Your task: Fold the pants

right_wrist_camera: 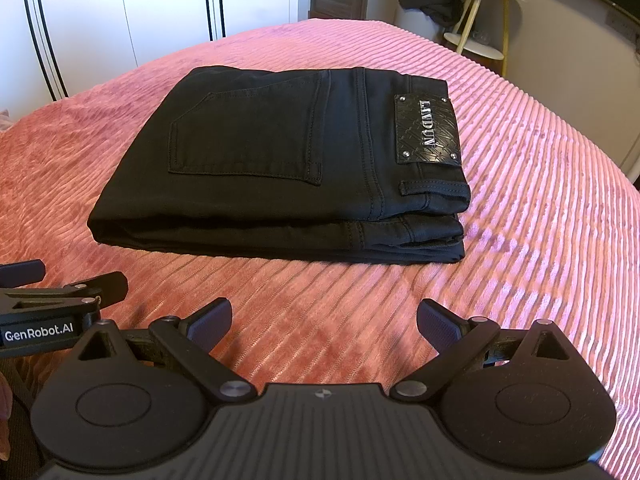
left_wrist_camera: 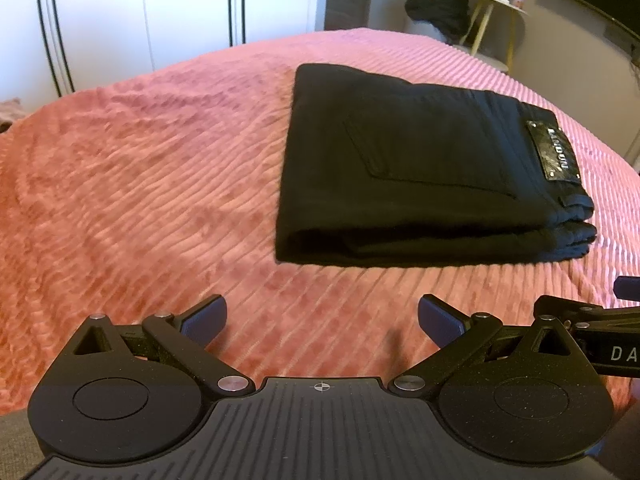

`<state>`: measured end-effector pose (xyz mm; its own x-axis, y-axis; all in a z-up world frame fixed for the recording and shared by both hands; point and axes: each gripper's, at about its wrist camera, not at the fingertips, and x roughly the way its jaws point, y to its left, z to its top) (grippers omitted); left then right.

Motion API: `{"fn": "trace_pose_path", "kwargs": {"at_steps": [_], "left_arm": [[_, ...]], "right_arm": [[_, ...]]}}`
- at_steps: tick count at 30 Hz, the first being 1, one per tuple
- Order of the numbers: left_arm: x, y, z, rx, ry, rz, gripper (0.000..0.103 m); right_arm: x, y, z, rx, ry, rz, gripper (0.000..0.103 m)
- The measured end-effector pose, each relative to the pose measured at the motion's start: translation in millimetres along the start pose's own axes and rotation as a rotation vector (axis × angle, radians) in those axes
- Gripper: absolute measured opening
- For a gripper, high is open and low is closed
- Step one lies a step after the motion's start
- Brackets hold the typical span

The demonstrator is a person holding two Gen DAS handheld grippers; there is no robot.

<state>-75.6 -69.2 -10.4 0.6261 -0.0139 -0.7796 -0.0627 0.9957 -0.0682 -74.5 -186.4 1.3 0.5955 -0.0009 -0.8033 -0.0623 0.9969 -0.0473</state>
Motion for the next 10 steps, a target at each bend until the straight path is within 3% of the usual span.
{"fn": "trace_pose_path", "kwargs": {"at_steps": [10], "left_arm": [[-0.6,-2.3,-1.0,0.014,-0.013,0.007,0.103]], "right_arm": [[0.2,-0.7,0.5,-0.002,0.0,0.001,0.099]]}}
